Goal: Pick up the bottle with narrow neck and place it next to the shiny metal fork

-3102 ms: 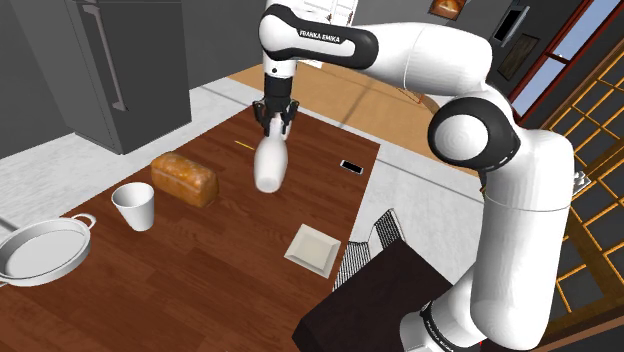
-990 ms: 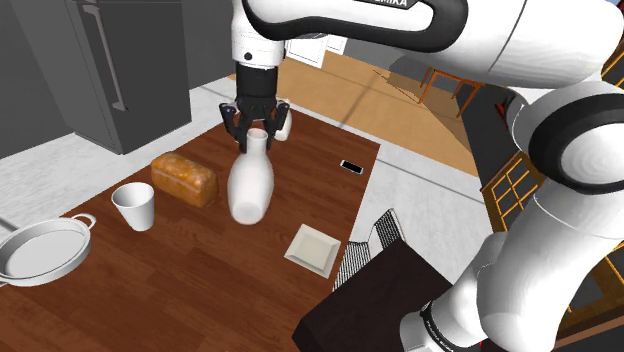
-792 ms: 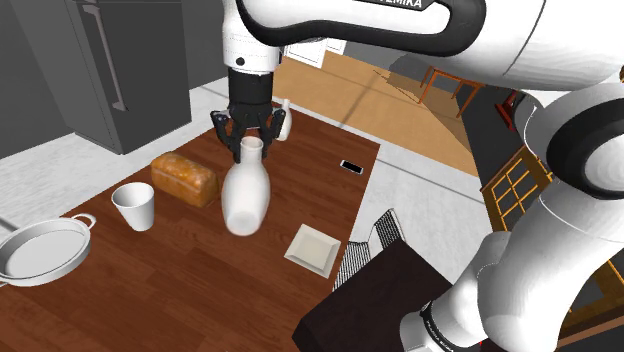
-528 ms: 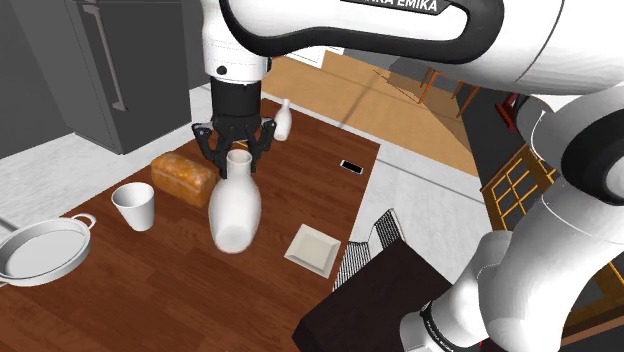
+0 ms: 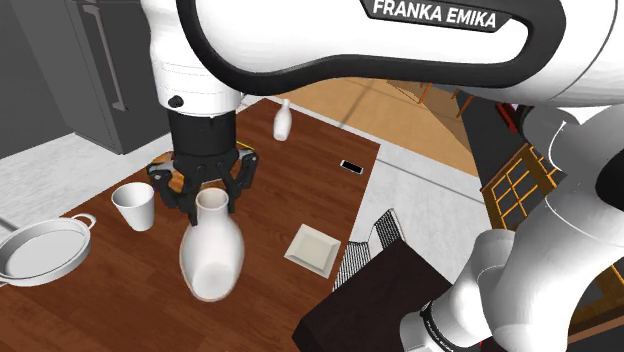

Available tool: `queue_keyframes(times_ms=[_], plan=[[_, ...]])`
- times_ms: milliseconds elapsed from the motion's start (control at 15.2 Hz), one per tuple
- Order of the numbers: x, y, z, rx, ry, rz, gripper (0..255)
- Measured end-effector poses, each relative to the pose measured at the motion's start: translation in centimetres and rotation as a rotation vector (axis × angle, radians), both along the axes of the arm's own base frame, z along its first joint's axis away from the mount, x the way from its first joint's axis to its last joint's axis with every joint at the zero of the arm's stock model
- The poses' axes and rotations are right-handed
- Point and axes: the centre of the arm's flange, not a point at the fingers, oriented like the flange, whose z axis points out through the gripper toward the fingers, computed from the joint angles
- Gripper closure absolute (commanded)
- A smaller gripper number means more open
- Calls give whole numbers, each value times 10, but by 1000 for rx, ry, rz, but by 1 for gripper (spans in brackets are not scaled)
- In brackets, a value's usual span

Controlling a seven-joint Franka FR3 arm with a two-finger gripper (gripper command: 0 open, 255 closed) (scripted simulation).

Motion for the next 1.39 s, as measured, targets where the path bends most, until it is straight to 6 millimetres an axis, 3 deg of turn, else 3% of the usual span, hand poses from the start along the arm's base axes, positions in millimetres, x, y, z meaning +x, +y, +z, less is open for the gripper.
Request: queue_keyframes(times_ms=[858,1386], plan=[[-112,128,-2,0,0,0,255],[-116,132,-42,-1,0,-2,255]])
